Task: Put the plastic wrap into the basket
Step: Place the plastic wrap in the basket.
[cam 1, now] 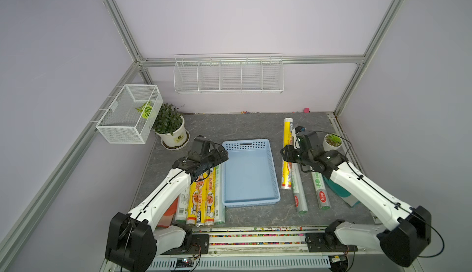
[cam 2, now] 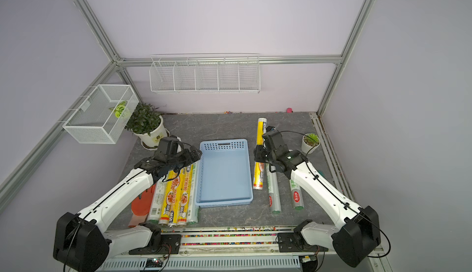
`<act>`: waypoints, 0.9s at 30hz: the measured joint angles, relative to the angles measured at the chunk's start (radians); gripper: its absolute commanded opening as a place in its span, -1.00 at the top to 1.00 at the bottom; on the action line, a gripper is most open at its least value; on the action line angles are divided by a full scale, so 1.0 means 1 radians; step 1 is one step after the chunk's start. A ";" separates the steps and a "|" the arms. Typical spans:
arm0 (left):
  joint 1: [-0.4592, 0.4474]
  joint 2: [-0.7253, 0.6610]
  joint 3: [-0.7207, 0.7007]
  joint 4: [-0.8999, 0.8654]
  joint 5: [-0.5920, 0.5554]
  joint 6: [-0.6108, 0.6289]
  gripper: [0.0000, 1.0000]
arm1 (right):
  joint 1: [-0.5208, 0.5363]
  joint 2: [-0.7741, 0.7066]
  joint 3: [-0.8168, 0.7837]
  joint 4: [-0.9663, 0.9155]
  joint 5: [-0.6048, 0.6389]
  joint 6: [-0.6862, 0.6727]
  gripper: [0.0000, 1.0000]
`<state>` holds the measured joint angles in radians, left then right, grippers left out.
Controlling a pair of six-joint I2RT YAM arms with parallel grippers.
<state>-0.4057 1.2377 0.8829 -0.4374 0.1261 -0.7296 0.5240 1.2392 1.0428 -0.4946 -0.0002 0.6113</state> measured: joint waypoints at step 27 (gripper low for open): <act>-0.058 0.216 -0.039 0.222 0.274 -0.043 -0.86 | 0.157 0.403 0.041 0.292 -0.249 0.238 0.51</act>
<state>-0.4637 1.4540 0.8436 -0.2153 0.4004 -0.7727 0.6807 1.6421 1.0836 -0.2024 -0.2493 0.8490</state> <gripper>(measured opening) 0.927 0.441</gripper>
